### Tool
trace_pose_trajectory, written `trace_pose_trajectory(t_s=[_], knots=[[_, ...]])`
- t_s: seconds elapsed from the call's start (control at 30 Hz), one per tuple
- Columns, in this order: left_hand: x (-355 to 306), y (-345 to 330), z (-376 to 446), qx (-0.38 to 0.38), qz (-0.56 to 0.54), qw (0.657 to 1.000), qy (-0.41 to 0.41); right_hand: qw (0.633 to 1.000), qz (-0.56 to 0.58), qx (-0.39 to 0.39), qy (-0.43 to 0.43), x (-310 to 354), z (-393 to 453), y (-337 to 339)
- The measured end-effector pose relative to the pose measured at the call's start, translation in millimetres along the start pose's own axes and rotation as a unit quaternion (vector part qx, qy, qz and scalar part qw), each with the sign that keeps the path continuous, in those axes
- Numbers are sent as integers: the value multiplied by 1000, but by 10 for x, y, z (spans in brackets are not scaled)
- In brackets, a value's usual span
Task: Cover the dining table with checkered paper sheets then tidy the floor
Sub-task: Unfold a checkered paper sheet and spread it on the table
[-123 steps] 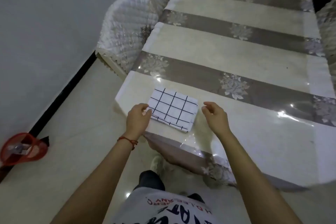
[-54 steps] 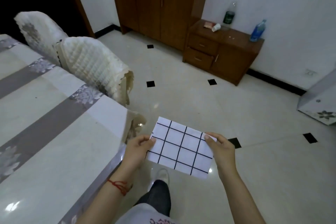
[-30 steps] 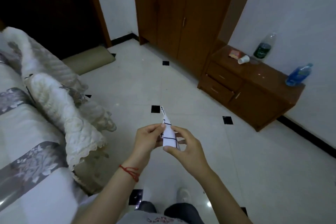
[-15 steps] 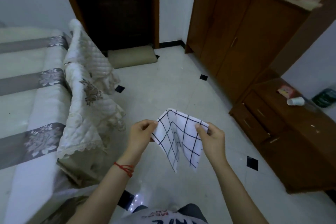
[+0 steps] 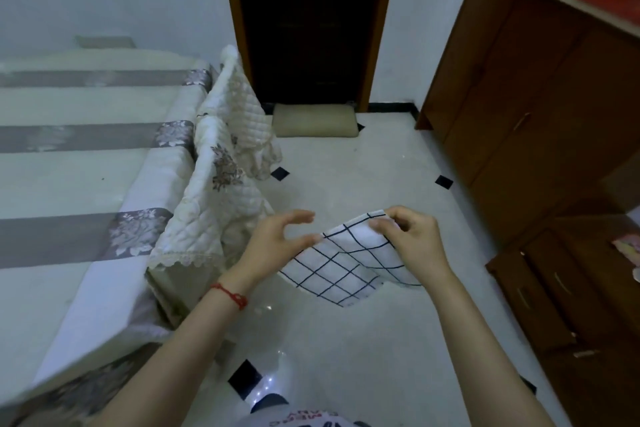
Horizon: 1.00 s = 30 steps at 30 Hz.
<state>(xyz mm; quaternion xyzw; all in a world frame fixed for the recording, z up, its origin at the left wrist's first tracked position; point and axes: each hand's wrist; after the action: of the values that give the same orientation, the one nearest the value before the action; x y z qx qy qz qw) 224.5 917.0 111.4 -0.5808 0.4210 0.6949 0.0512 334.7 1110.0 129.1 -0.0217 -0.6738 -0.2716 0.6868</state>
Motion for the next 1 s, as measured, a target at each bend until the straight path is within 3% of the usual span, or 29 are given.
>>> trace_pose_trajectory(t_s=[0.13, 0.27, 0.43, 0.63, 0.73, 0.77, 0.87, 1.0], knots=[[-420, -148, 127, 77, 10, 994, -71, 998, -16, 55, 27, 145, 54, -88], [-604, -161, 168, 61, -15, 995, -79, 998, 35, 51, 16, 152, 36, 0], [-566, 34, 190, -16, -75, 994, -72, 993, 36, 88, -67, -129, -39, 197], [-394, 130, 198, -130, -125, 983, -33, 985, 148, 15, -85, -124, -39, 163], [-380, 29, 118, -231, -61, 969, 57, 990, 130, -10, -55, -49, 35, 74], [-392, -19, 84, -250, -29, 967, 48, 991, 125, -10, -48, -21, 51, 38], [-510, -251, -38, -216, -5, 976, -24, 991, 119, -13, -53, 48, 82, -87], [-569, -518, -121, -119, -103, 988, 8, 987, 153, 29, -45, 157, 41, -224]])
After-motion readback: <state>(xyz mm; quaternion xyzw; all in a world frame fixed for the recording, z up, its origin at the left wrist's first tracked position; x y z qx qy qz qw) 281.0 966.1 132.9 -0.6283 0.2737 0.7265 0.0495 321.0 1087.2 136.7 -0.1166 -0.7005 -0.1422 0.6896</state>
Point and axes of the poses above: each hand's wrist, its own z-axis towards the middle knuckle, its own y-axis out of the back of the hand, x = y × z, and after that the axes turned 7 degrees about x, right-handed
